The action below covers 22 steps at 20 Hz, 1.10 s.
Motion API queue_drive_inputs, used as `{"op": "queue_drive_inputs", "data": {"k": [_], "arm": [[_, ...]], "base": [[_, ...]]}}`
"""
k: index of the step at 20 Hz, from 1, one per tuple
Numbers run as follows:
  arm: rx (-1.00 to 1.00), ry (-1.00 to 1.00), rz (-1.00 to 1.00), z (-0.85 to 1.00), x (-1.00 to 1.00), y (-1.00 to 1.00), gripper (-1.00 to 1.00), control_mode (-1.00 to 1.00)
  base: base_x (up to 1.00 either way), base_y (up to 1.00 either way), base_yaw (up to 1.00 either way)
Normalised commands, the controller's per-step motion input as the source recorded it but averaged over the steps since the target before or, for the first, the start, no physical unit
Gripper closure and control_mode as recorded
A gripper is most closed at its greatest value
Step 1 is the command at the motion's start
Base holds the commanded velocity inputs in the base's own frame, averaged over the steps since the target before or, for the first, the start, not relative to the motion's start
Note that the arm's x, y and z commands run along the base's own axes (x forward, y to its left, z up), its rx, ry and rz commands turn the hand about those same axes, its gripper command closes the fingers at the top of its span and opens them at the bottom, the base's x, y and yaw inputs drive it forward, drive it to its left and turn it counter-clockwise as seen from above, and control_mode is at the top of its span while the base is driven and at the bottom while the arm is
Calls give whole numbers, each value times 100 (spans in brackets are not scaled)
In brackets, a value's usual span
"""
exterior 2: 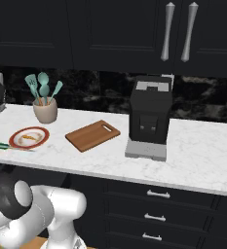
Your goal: Pick up the knife from the drawer and place it on the cutting board. Then place the meat from the plate to the cutting board.
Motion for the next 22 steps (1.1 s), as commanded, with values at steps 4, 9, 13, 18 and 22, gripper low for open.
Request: {"op": "queue_drive_inputs", "data": {"k": [4, 9, 13, 18, 22], "arm": [[-1, 15, 15, -13, 90, -96, 100, -100], [-12, -2, 14, -20, 73, -66, 100, -100], [-31, -31, 13, 1, 52, -29, 100, -100], [-17, -24, 0, -3, 56, -25, 100, -100], [1, -17, 0, -33, 58, -42, 100, -100]], "base": [[0, 0, 0], [0, 0, 0], [0, 0, 0], [0, 0, 0], [0, 0, 0]]}}
